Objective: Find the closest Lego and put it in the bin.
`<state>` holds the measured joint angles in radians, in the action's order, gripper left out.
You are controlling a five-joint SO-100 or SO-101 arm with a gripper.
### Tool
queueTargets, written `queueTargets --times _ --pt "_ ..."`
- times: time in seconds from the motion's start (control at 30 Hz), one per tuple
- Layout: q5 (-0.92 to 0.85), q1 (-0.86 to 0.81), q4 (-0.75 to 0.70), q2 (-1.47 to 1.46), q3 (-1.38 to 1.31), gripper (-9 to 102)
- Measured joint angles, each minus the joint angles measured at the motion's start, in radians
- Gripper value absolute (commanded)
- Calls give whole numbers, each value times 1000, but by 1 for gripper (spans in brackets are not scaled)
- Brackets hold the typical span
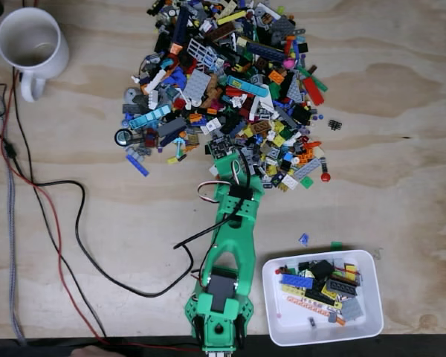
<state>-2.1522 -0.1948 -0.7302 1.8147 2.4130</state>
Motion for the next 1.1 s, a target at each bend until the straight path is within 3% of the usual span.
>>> queueTargets --times 0.57,1.1 --pt "67 -21 -106 -14 -32 6" --pt "385 87 -433 -17 -371 7"
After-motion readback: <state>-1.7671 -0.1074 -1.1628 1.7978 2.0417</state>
